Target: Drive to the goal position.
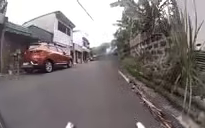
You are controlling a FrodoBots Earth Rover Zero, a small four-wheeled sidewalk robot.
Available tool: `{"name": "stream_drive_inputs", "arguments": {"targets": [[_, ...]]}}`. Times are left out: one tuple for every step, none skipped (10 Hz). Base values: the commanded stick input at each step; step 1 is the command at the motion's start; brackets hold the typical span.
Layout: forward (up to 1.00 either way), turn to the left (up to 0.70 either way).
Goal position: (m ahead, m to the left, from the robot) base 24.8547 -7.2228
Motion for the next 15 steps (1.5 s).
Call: {"name": "stream_drive_inputs", "arguments": {"targets": [[0.70,0.01],[0.70,0.01],[0.70,0.01],[0.70,0.01],[0.70,0.00],[0.70,0.00],[0.70,0.01],[0.70,0.01],[0.70,0.01],[0.70,0.01],[0.70,0.01],[0.70,0.01],[0.70,0.01],[0.70,0.01],[0.70,0.01]]}}
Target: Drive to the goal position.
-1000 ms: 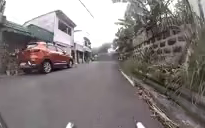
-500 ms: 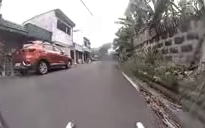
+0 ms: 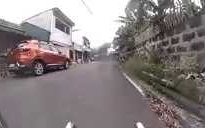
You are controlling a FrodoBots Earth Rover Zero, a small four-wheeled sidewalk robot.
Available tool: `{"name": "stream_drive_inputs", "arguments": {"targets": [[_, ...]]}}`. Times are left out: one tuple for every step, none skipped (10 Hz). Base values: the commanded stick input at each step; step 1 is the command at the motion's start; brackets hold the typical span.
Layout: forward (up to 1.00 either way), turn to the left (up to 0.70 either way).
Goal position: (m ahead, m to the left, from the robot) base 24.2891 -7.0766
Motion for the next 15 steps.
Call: {"name": "stream_drive_inputs", "arguments": {"targets": [[0.70,0.01],[0.70,0.01],[0.70,0.01],[0.70,0.01],[0.70,0.01],[0.70,0.01],[0.70,0.01],[0.70,0.01],[0.70,0.02],[0.70,0.10],[0.70,0.14],[0.70,0.07],[0.70,0.01],[0.70,0.00],[0.70,0.00]]}}
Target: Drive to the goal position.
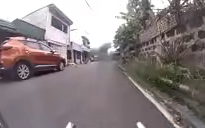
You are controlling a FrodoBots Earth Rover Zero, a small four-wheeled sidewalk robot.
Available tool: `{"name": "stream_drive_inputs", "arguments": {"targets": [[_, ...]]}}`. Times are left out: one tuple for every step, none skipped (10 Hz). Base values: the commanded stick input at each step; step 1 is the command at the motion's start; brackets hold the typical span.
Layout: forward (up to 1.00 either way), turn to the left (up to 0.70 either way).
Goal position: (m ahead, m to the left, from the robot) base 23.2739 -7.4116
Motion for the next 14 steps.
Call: {"name": "stream_drive_inputs", "arguments": {"targets": [[0.70,0.00],[0.70,-0.01],[0.70,-0.14],[0.70,-0.14],[0.70,-0.14],[0.70,-0.14],[0.70,-0.14],[0.70,0.00],[0.70,0.00],[0.70,0.00],[0.70,0.00],[0.70,0.00],[0.70,0.00],[0.70,0.00]]}}
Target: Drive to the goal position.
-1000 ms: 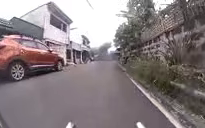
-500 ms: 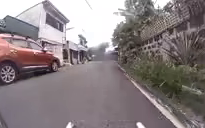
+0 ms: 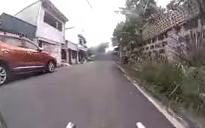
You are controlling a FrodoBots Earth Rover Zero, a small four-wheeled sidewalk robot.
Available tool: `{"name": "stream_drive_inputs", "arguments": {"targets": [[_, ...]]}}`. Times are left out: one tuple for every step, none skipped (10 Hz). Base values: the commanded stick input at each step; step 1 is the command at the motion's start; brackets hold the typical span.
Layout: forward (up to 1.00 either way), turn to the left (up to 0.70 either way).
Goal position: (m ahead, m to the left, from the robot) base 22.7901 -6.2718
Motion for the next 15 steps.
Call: {"name": "stream_drive_inputs", "arguments": {"targets": [[0.70,0.00],[0.70,0.00],[0.70,0.00],[0.70,0.00],[0.70,0.00],[0.70,-0.01],[0.70,-0.07],[0.70,-0.14],[0.70,-0.14],[0.70,-0.14],[0.70,-0.10],[0.70,-0.03],[0.70,0.00],[0.70,0.00],[0.70,0.00]]}}
